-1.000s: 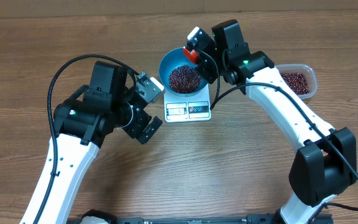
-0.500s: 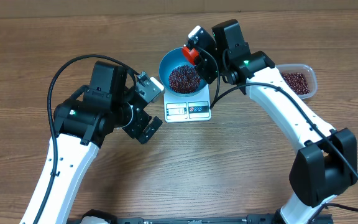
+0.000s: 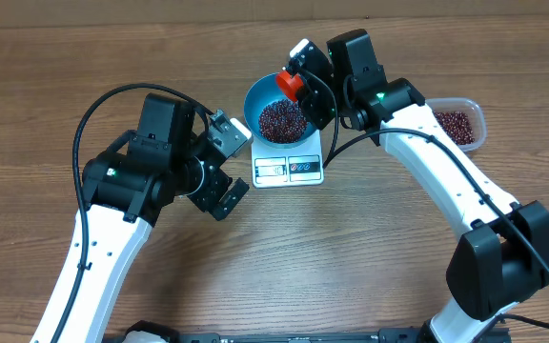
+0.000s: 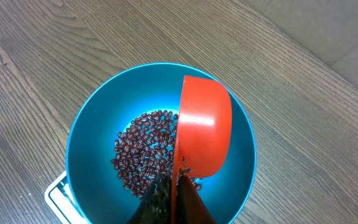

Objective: Scoop item into bowl and weigh 150g on scale
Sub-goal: 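Raise the emptied red scoop up out of the blue bowl, then move the red scoop with the right gripper over the bean tub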

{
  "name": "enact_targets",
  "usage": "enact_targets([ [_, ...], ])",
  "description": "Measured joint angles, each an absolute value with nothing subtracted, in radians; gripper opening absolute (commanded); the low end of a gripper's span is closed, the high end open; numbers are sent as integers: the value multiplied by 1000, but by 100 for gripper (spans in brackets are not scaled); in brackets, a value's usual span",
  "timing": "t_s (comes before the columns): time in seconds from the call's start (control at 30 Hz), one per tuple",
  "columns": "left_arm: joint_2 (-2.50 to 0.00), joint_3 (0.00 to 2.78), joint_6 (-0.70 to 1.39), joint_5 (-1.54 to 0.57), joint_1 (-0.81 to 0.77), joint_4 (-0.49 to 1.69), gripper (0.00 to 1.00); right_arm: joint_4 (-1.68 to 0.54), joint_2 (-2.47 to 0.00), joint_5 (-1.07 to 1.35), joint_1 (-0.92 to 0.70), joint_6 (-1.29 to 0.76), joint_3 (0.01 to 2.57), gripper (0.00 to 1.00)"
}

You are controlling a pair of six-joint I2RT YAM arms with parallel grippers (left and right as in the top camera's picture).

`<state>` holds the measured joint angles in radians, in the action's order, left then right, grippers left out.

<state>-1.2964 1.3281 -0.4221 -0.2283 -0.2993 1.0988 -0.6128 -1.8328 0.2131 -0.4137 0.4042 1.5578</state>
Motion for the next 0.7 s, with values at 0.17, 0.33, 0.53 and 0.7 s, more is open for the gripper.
enact_targets([
  [0.17,-1296,1328,-422,-229,-299,1099,100,-614,-1832,201,-414,389,1558,4],
  [0.33,-1296,1328,-422,-229,-299,1099,100,-614,-1803,193,-414,355,1558,4],
  [0.53,-1296,1328,-422,-229,-299,1099,100,-624,-1721,194,-405,266,1558,4],
  [0.7,-1296,1328,-422,-229,-299,1099,100,-667,-1668,225,-323,105,1558,4],
])
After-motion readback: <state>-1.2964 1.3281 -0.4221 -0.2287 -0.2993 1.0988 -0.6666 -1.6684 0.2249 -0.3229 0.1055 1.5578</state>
